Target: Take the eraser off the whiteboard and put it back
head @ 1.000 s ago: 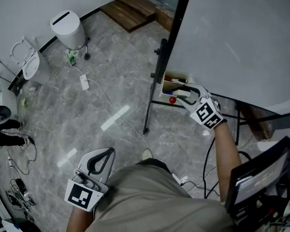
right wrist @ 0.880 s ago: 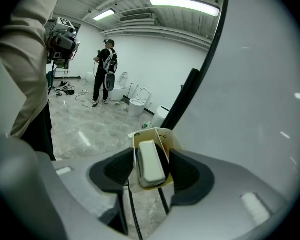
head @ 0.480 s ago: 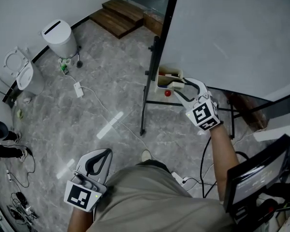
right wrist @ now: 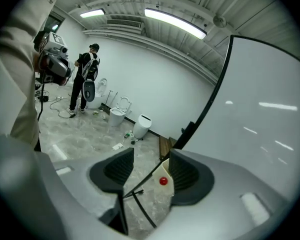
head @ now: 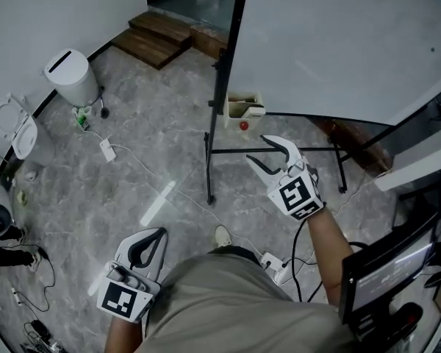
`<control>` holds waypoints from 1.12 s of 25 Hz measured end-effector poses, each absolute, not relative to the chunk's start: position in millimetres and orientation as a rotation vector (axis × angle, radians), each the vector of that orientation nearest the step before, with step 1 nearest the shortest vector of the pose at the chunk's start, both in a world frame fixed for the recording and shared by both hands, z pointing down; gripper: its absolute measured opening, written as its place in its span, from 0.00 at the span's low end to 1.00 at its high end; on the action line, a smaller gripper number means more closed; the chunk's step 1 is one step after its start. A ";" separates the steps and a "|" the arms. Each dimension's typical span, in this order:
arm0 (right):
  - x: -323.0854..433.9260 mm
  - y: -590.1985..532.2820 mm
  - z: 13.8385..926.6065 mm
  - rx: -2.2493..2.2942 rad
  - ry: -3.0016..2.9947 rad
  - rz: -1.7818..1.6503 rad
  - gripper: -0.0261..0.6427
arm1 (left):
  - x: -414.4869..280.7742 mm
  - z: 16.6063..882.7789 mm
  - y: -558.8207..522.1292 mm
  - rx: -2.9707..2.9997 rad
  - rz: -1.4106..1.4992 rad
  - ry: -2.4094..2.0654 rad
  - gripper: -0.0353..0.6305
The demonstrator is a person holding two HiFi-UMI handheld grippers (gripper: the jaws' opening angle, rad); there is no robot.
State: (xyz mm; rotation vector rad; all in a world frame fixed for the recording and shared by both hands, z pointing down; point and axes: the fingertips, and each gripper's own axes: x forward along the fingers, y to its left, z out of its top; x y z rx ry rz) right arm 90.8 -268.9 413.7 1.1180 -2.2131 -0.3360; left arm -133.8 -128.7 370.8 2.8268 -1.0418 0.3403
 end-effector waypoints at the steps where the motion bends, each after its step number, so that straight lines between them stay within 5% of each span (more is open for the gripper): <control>1: 82.1 -255.9 410.9 1.128 -2.230 -0.326 0.36 | -138.7 369.9 -122.4 2.836 0.333 -1.028 0.06; 20: -33.5 5.2 408.5 1.176 -2.251 -0.154 0.35 | -192.8 386.7 17.0 2.930 0.318 -0.793 0.06; 28: -27.4 81.6 389.8 1.217 -2.314 -0.151 0.35 | -167.9 373.8 70.3 2.998 0.329 -0.791 0.06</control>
